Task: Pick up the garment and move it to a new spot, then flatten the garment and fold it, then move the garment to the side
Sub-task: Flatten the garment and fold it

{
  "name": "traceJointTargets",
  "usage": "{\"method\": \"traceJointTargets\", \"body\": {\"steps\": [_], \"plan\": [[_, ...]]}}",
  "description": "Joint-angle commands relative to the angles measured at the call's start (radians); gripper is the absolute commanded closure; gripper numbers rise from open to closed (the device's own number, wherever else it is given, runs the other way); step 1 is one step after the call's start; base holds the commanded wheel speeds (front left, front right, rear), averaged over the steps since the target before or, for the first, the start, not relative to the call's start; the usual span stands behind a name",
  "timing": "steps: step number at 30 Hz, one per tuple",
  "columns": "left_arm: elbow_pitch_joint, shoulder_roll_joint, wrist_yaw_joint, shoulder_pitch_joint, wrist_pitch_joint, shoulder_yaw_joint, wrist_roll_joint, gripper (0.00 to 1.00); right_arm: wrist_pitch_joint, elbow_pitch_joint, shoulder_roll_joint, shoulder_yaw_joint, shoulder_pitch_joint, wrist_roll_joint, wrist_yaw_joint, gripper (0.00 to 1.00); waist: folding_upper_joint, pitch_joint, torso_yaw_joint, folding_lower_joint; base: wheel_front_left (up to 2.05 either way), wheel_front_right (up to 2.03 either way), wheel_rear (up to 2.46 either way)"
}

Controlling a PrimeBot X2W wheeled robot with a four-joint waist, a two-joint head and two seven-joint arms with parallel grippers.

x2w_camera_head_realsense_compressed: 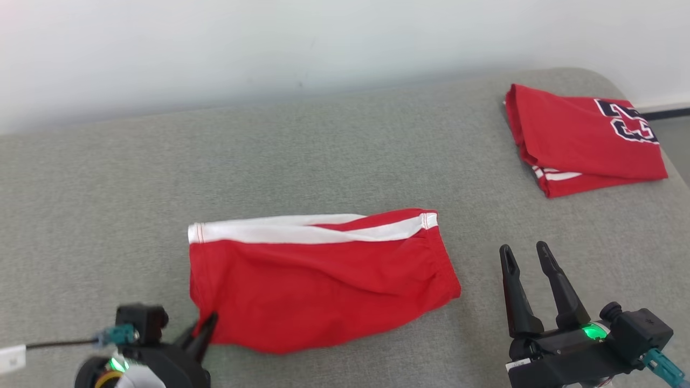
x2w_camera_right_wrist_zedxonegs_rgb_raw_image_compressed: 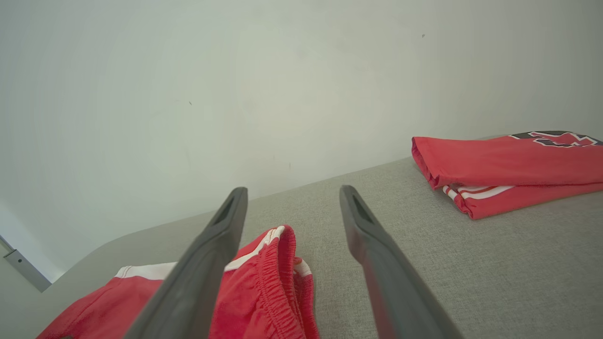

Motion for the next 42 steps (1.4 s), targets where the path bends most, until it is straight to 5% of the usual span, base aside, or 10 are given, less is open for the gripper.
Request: {"method": "traceJointTargets", "body": {"steps": [1,4,5,6,14,27,34,42], "plan": [[-0.013,-0.008,0.008,0.029,-0.005,0.002,-0.022,1.0,0.0,0.003,0.006,-0.003,0.012,-0.011,-0.003,0.0,0.0001,-0.015,0.017,0.0001,0.0,0.0,0.0],[-0.01,-0.009,0.032,0.044,-0.045,0.005,0.001,1.0,0.0,0.016,0.009,-0.005,0.015,-0.011,-0.003,0.0,0.0001,-0.024,0.024,0.0001,0.0,0.0,0.0],[-0.005,-0.012,0.04,0.046,-0.063,0.003,0.014,0.24,0.0,0.019,0.009,-0.005,0.015,-0.012,-0.003,0.0,0.0001,-0.029,0.026,0.0001,0.0,0.0,0.0],[-0.001,-0.02,0.047,0.051,-0.079,0.008,0.015,0.0,0.0,0.023,0.008,-0.005,0.014,-0.012,-0.003,0.0,0.0001,-0.034,0.029,0.0001,0.0,0.0,0.0],[-0.024,-0.06,0.094,0.09,-0.152,0.141,0.102,0.0,0.0,0.032,0.004,-0.023,0.032,-0.019,-0.003,0.0,0.0001,-0.079,0.051,0.0001,0.0,0.0,0.0],[-0.196,-0.176,0.116,0.289,-0.152,0.55,0.497,0.0,0.0,0.022,0.016,-0.06,0.058,-0.059,-0.003,0.0,0.0001,-0.115,0.076,0.0001,0.0,0.0,0.0],[-0.281,-0.247,0.089,0.414,-0.153,0.745,0.683,0.0,0.0,0.014,0.024,-0.079,0.067,-0.074,-0.003,0.0,0.0001,-0.122,0.084,0.0001,0.0,0.0,0.0],[-0.304,-0.299,0.051,0.519,-0.153,0.831,0.823,0.0,0.0,0.018,0.051,-0.108,0.096,-0.096,-0.003,0.0,0.0001,-0.132,0.1,0.0001,0.0,0.0,0.0]]}}
